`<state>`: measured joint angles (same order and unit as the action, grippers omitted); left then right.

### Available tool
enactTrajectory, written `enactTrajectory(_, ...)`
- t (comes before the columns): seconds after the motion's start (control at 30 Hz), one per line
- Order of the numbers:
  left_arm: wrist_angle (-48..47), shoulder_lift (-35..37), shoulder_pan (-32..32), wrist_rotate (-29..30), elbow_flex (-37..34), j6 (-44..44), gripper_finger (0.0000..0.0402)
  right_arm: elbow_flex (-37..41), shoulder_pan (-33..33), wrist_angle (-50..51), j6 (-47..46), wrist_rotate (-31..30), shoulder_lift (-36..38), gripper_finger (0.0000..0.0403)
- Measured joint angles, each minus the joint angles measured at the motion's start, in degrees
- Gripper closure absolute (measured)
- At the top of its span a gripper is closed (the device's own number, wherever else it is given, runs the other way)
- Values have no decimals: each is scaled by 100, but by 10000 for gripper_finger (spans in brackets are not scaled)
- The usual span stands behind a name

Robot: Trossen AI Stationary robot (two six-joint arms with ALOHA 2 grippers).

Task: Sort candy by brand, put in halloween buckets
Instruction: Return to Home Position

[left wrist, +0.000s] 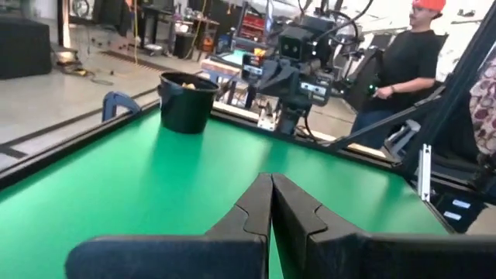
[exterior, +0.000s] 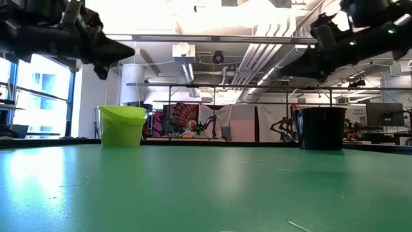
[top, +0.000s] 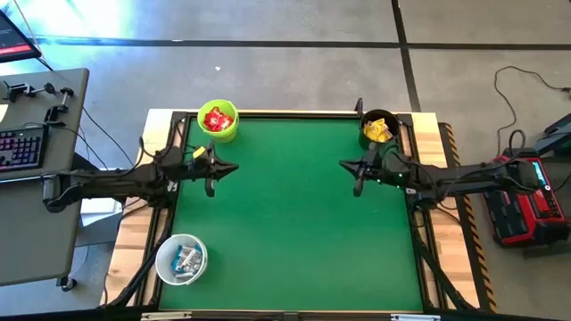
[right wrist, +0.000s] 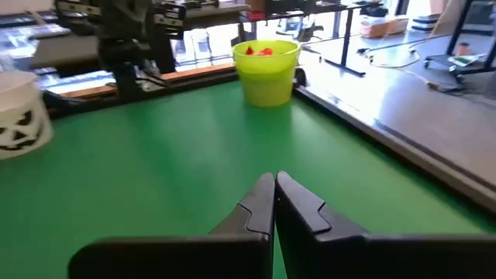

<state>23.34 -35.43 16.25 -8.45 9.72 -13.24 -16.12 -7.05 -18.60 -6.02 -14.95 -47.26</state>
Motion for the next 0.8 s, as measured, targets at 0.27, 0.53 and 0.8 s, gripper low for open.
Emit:
enactTrajectory(0.27,-1337,666,-395,454,-128,43,401,855,383,46,-298,17,1255,403)
enactTrajectory(0.53,-1457,1547,-304,452,-753,-138,401,1030,396,1542,-287,303,2867,403)
enactTrajectory(0.8,-2187,2594,-234,464,-908,75,401,1120,276,2384,-145,291,4333,403)
